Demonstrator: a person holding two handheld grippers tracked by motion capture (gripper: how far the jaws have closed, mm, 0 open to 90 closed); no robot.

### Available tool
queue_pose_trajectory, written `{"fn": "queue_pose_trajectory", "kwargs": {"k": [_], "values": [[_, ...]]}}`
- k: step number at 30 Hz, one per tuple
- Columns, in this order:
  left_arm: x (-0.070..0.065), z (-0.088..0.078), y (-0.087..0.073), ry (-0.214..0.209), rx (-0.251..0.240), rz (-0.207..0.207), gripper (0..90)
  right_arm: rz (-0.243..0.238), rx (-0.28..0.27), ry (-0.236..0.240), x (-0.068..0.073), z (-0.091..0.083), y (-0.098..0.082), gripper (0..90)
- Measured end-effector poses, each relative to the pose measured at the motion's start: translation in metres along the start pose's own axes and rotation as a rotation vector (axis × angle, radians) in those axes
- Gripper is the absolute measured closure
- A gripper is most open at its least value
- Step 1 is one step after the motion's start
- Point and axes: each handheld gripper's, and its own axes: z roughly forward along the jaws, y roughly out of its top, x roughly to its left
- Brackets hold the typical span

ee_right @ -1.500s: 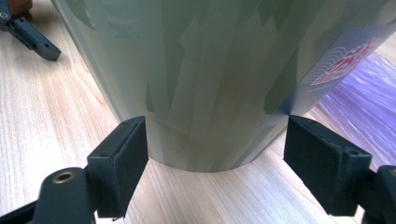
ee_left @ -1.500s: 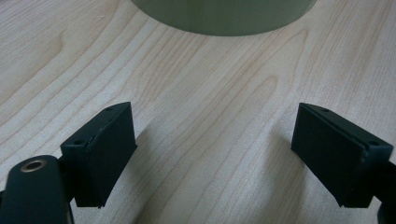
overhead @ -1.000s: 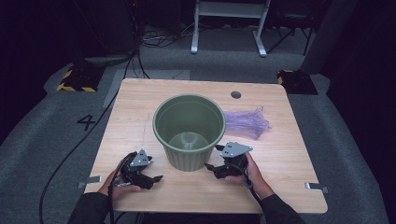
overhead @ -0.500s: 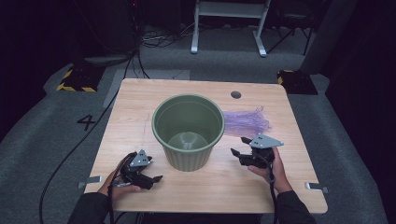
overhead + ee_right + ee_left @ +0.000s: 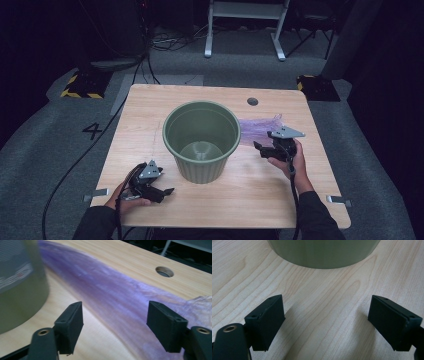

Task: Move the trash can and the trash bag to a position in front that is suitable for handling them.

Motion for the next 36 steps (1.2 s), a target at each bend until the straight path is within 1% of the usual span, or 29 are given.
{"fn": "queue_pose_trajectory", "kwargs": {"k": [2, 4, 5, 6, 7, 8, 9, 10, 12, 13, 14, 16, 17, 18, 20, 21, 22, 26, 27, 29, 30, 32, 34, 35, 36], "values": [[0.0, 0.0, 0.0, 0.0, 0.0, 0.0, 13.1, 0.029, 0.004, 0.002, -0.005, 0.008, 0.005, 30.3], [0.0, 0.0, 0.0, 0.0, 0.0, 0.0, 13.1, 0.061, 0.03, 0.013, -0.011, 0.018, 0.007, 31.5], [0.0, 0.0, 0.0, 0.0, 0.0, 0.0, 13.2, 0.061, 0.03, 0.013, -0.011, 0.018, 0.007, 31.5], [0.0, 0.0, 0.0, 0.0, 0.0, 0.0, 13.2, 0.071, 0.046, 0.014, -0.013, 0.023, 0.007, 33.3], [0.0, 0.0, 0.0, 0.0, 0.0, 0.0, 13.1, 0.08, 0.08, 0.007, -0.014, 0.032, 0.006, 36.8], [0.0, 0.0, 0.0, 0.0, 0.0, 0.0, 13.1, 0.085, 0.101, -0.008, -0.015, 0.036, 0.006, 40.0], [0.0, 0.0, 0.0, 0.0, 0.0, 0.0, 13.1, 0.089, 0.115, -0.023, -0.014, 0.04, 0.005, 45.4], [0.0, 0.0, 0.0, 0.0, 0.0, 0.0, 13.2, 0.088, 0.123, -0.026, -0.013, 0.042, 0.003, 50.0], [0.0, 0.0, 0.0, 0.0, -0.001, 0.0, 13.2, 0.081, 0.149, -0.048, -0.013, 0.048, 0.0, 63.4], [0.0, 0.0, 0.0, 0.0, -0.001, 0.0, 13.1, 0.081, 0.149, -0.048, -0.013, 0.048, 0.0, 63.4], [0.0, 0.0, 0.0, 0.0, 0.0, 0.0, 13.2, 0.072, 0.172, -0.052, -0.012, 0.051, -0.003, 71.5], [0.0, 0.0, 0.0, 0.0, 0.0, 0.0, 13.2, 0.06, 0.182, -0.054, -0.013, 0.052, -0.006, 75.8], [0.0, 0.0, 0.0, 0.0, 0.0, 0.0, 13.2, 0.06, 0.182, -0.054, -0.013, 0.052, -0.006, 75.8], [0.0, 0.0, 0.0, 0.0, 0.0, 0.0, 13.2, 0.067, 0.182, -0.048, -0.015, 0.05, -0.009, 81.0], [0.0, 0.0, 0.0, 0.0, 0.0, 0.0, 13.2, 0.064, 0.181, -0.05, -0.016, 0.049, -0.01, 82.3], [0.0, 0.0, 0.0, 0.0, 0.0, 0.0, 13.1, 0.063, 0.182, -0.051, -0.019, 0.047, -0.013, 85.6], [0.0, 0.0, 0.0, 0.0, 0.0, 0.0, 13.2, 0.061, 0.188, -0.052, -0.02, 0.046, -0.015, 86.7], [0.0, 0.0, 0.0, 0.0, 0.0, -0.001, 13.2, 0.055, 0.199, -0.062, -0.024, 0.043, -0.021, 88.2], [0.0, 0.0, 0.0, 0.0, 0.0, 0.0, 13.1, 0.06, 0.2, -0.071, -0.028, 0.041, -0.025, 88.5], [0.0, 0.0, 0.0, 0.0, 0.0, 0.0, 13.2, 0.066, 0.197, -0.076, -0.03, 0.039, -0.026, 88.6], [0.0, 0.0, 0.0, 0.0, -0.001, 0.0, 13.2, 0.083, 0.195, -0.076, -0.035, 0.036, -0.028, 88.7], [0.0, 0.0, 0.0, 0.0, -0.001, -0.001, 13.2, 0.08, 0.2, -0.088, -0.038, 0.033, -0.03, 88.5], [0.0, 0.0, 0.0, 0.0, 0.0, 0.0, 13.2, 0.094, 0.204, -0.092, -0.043, 0.03, -0.033, 88.4], [0.0, 0.0, 0.0, 0.0, 0.0, 0.0, 13.1, 0.094, 0.204, -0.092, -0.043, 0.03, -0.033, 88.4], [0.0, 0.0, 0.0, 0.0, 0.0, 0.0, 13.1, 0.1, 0.2, -0.1, -0.049, 0.025, -0.036, 88.4]]}}
